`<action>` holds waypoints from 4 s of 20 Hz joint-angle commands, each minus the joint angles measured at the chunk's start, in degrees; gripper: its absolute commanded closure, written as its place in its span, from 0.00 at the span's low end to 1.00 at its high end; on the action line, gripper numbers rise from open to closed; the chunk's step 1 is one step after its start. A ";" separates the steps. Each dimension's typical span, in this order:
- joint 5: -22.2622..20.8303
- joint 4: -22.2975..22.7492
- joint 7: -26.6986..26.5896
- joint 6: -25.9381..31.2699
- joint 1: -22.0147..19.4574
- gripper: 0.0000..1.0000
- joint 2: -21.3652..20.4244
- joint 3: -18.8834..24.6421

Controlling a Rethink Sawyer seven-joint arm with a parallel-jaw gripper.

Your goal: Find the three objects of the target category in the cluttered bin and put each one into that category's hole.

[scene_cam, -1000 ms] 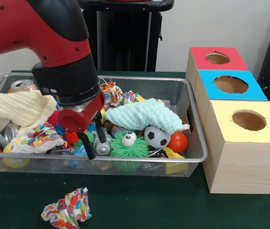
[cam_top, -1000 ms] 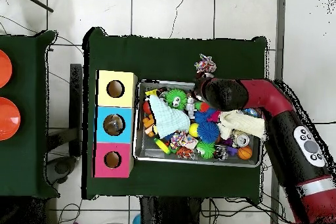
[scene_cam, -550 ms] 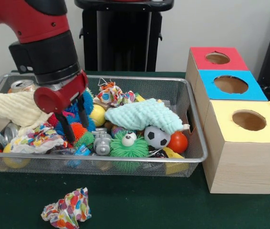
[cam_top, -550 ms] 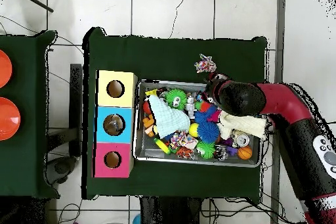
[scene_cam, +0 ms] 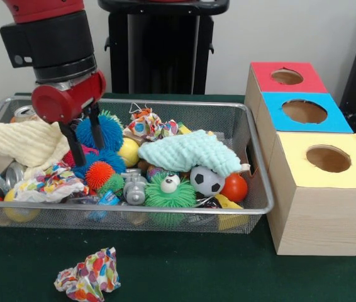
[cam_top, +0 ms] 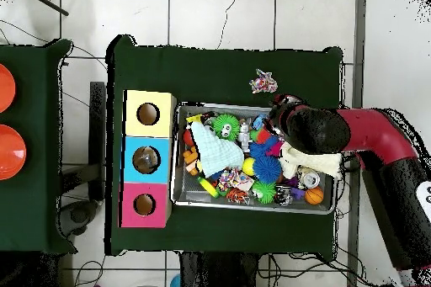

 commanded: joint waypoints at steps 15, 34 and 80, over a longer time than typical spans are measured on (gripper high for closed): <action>-4.32 4.96 -8.29 0.87 -2.25 0.00 1.38 -3.33; -8.04 6.23 -6.82 -2.39 -3.97 0.00 3.42 -2.96; -10.12 4.50 -2.69 -2.01 -1.81 0.00 4.42 -5.02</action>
